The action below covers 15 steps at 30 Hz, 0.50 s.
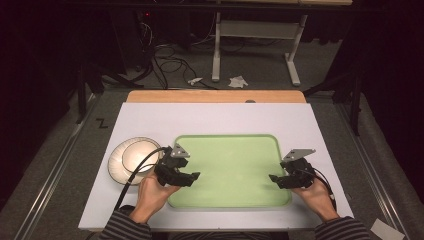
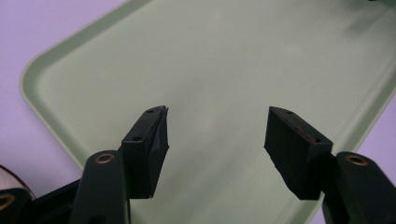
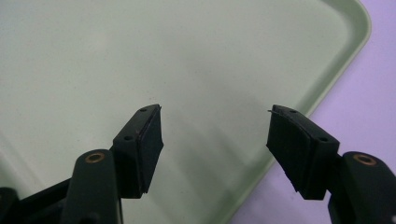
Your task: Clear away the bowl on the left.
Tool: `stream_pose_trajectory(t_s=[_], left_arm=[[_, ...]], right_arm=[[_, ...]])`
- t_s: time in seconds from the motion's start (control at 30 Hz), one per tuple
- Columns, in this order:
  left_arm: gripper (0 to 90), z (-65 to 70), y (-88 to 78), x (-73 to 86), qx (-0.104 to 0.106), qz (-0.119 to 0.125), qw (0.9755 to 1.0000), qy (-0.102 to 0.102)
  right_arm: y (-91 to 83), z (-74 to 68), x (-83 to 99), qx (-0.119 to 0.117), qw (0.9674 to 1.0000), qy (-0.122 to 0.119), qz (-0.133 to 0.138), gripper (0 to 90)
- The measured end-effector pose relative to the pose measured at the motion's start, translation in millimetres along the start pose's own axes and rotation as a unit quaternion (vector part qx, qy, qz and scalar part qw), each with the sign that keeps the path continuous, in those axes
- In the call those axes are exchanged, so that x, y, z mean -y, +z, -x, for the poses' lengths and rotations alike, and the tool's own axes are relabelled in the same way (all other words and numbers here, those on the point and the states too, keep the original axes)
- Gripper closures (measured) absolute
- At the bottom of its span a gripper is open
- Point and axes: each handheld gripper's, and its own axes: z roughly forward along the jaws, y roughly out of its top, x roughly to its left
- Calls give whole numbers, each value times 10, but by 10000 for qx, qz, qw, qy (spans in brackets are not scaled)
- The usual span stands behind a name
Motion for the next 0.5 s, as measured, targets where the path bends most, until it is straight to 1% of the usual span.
stream_pose_trajectory(t_s=[0.07,0.1,0.23,0.37,0.43,0.47,0.5], left_arm=[[401,-6,-10,-6,5,9,10000,16],[405,-12,-26,-17,16,69,10000,39],[404,-20,-67,-42,56,90,9999,69],[397,-32,-96,-80,49,100,9999,-1],[386,-40,-103,-91,36,143,9999,-23],[379,-42,-105,-97,20,175,9998,-50],[373,-50,-111,-103,5,171,9999,-27]], right_arm=[[1,0,0,-6,10000,-2,0,369],[7,0,1,-20,10000,1,-19,370],[10,-1,1,-28,10000,-35,-37,368],[13,-16,-2,-46,9999,-54,-71,368],[15,-10,-1,-41,9999,-113,-72,368],[13,-13,-1,-43,9999,-82,-82,369],[13,-15,-1,-46,9999,-57,-72,368]])
